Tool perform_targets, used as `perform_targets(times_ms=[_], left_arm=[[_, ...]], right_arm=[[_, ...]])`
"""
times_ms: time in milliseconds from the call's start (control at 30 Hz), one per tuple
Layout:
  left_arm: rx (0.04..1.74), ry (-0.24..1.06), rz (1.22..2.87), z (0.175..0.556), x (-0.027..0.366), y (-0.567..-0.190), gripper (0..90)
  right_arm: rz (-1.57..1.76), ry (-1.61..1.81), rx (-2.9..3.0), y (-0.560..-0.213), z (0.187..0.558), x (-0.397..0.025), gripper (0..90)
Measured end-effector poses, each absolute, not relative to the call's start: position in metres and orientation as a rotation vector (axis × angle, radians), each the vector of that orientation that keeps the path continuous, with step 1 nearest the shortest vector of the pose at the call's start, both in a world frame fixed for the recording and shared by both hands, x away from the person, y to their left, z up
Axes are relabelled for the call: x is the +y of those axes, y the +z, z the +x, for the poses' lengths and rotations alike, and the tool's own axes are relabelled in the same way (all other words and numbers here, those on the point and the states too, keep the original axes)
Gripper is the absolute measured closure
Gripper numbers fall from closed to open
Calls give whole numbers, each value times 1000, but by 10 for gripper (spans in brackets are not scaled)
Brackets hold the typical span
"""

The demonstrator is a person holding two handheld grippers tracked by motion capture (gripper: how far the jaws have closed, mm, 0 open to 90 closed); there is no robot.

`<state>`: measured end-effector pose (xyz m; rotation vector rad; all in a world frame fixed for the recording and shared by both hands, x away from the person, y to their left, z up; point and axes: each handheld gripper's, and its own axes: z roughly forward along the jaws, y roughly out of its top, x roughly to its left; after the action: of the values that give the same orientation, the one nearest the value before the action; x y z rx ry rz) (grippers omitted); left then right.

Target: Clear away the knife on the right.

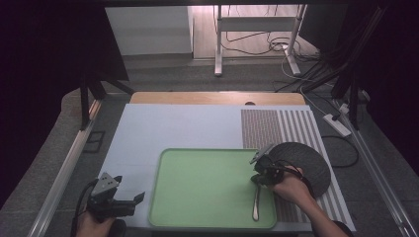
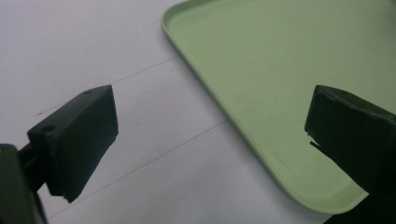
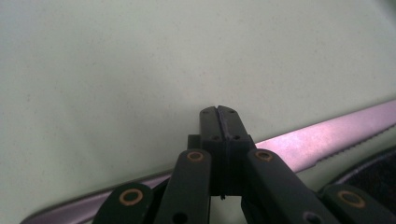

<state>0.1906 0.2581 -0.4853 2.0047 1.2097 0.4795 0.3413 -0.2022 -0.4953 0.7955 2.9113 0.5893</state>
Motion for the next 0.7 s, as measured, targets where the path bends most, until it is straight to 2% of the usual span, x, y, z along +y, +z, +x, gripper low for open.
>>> perform_targets(times_ms=[433, 567, 700], left_arm=[[1210, 480, 2008, 191, 258, -485, 37], [1210, 478, 2009, 191, 258, -485, 37], [1210, 473, 2013, 192, 258, -486, 37]], right_arm=[[849, 610, 2912, -495, 339, -219, 895], [862, 619, 2919, -494, 339, -218, 811], [877, 677, 2903, -491, 339, -216, 768]])
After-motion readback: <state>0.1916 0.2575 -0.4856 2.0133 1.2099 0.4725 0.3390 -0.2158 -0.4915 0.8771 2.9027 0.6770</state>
